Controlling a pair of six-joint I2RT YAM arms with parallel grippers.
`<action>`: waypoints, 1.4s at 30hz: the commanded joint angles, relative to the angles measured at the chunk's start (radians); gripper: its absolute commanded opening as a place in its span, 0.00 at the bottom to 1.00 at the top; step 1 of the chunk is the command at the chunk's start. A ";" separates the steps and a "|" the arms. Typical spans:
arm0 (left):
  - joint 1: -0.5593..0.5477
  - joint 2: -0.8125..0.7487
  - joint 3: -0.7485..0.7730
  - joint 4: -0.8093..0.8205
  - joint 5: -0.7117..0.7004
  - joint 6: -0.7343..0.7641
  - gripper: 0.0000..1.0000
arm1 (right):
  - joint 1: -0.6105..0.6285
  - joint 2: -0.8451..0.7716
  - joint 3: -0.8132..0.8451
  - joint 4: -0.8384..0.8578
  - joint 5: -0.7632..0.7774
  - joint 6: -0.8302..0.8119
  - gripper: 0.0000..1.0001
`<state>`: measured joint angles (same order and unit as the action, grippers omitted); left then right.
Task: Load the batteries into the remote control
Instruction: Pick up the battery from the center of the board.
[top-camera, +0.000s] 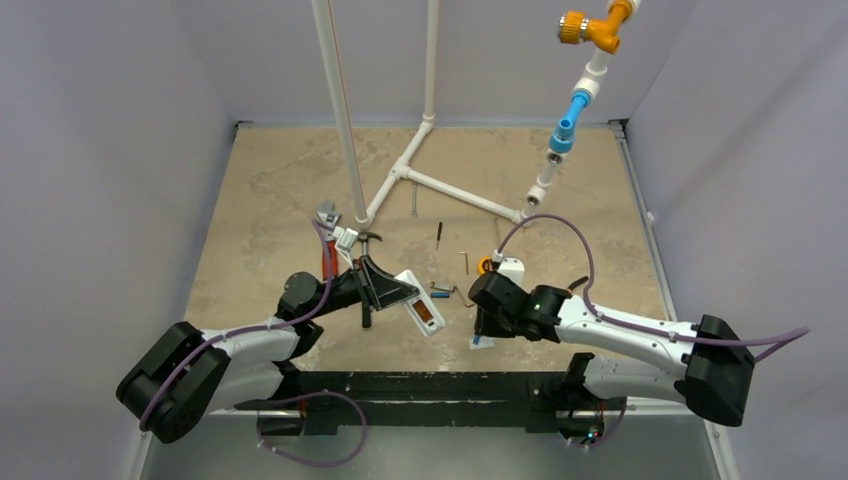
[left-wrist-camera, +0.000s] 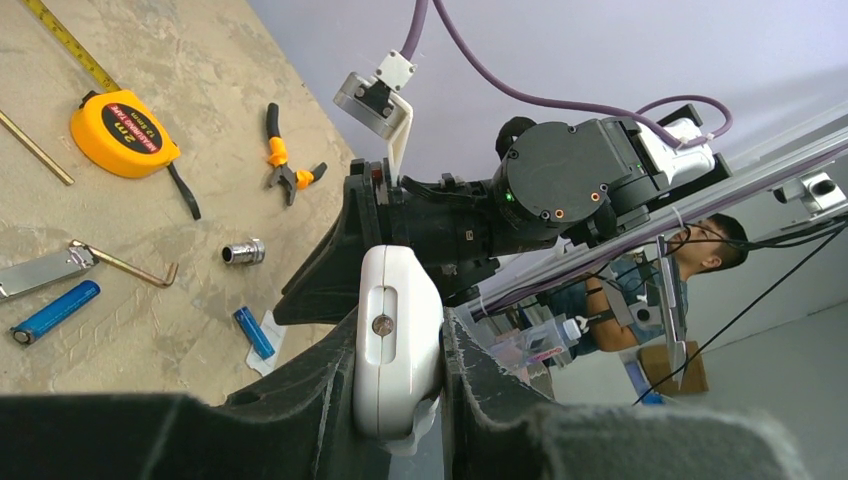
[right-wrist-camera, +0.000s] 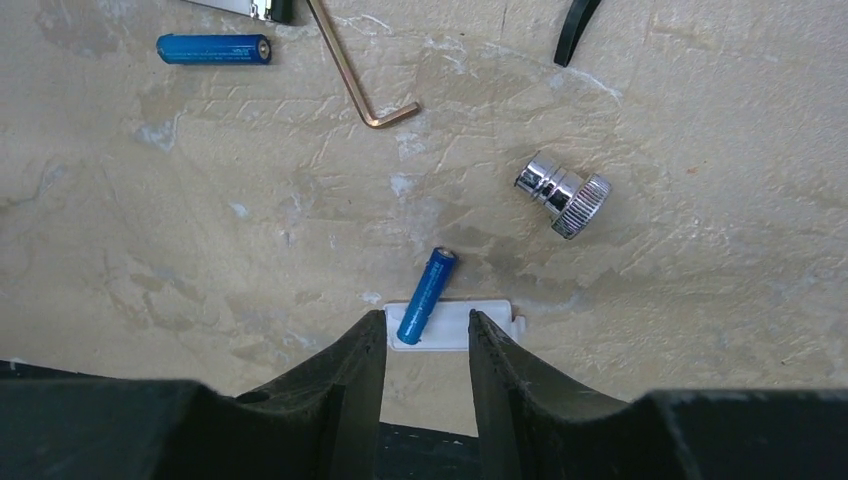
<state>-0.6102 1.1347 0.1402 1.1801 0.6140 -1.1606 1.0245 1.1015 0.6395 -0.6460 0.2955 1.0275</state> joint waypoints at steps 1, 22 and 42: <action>-0.004 -0.016 0.033 0.038 0.025 0.036 0.00 | -0.011 0.020 -0.007 0.065 -0.007 0.050 0.34; -0.003 -0.012 0.019 0.039 0.035 0.038 0.00 | -0.023 0.212 -0.022 0.139 -0.029 0.052 0.24; -0.003 -0.013 0.052 0.051 0.081 0.036 0.00 | -0.022 -0.011 -0.008 0.220 0.036 -0.174 0.00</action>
<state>-0.6102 1.1347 0.1524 1.1790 0.6571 -1.1549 1.0046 1.1862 0.6281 -0.4778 0.2714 0.9604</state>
